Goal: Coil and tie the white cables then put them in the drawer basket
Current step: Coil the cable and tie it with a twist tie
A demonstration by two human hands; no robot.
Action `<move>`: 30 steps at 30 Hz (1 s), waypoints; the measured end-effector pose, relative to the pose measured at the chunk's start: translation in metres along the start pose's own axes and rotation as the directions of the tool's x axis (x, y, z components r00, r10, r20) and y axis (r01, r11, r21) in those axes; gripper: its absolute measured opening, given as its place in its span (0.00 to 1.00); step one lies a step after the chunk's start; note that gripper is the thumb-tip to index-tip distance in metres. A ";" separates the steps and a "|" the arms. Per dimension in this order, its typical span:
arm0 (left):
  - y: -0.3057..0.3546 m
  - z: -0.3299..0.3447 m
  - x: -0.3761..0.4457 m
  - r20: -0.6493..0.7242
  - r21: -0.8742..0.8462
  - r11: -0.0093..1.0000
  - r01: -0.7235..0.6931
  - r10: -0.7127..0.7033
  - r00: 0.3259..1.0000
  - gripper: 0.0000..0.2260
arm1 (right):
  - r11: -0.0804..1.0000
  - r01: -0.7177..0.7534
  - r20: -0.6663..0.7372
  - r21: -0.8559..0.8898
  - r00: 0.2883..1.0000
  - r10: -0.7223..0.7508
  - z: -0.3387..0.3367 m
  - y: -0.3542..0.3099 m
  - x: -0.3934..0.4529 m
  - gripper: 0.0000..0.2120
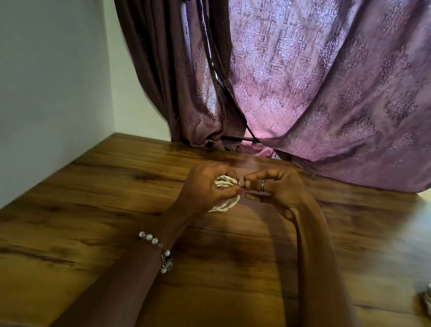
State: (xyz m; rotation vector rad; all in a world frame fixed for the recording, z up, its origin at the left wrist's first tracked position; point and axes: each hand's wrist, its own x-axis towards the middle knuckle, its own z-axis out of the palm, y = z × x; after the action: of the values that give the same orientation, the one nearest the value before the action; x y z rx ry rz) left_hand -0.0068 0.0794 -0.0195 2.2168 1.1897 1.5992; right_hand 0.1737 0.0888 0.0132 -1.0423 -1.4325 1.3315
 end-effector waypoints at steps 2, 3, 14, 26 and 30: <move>0.000 -0.001 0.000 0.011 0.003 1.000 -0.016 0.016 1.000 0.08 | 1.000 0.022 -0.023 -0.017 0.999 -0.022 0.001 0.000 0.000 0.04; 0.000 -0.001 -0.001 0.011 0.008 1.000 -0.017 0.017 1.000 0.08 | 0.998 0.035 -0.021 -0.046 0.999 -0.036 0.002 0.000 0.000 0.04; -0.003 0.000 -0.002 0.000 -0.036 0.999 0.025 -0.025 1.000 0.11 | 0.980 0.105 0.061 -0.170 0.994 -0.096 0.003 -0.003 -0.004 0.08; -0.003 0.000 -0.001 -0.011 -0.089 0.995 0.049 -0.050 0.999 0.08 | 0.957 0.161 0.039 -0.241 0.987 -0.156 0.005 -0.005 -0.004 0.13; -0.005 -0.002 -0.001 0.021 -0.144 0.984 0.101 -0.099 0.995 0.09 | 0.864 0.243 0.091 -0.442 0.970 -0.226 0.008 -0.015 -0.008 0.14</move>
State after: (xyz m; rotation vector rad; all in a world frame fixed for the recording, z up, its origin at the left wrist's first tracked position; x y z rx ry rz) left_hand -0.0111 0.0814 -0.0219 2.0426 1.1239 1.5751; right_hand 0.1676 0.0780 0.0278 -1.0918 -1.8867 0.8614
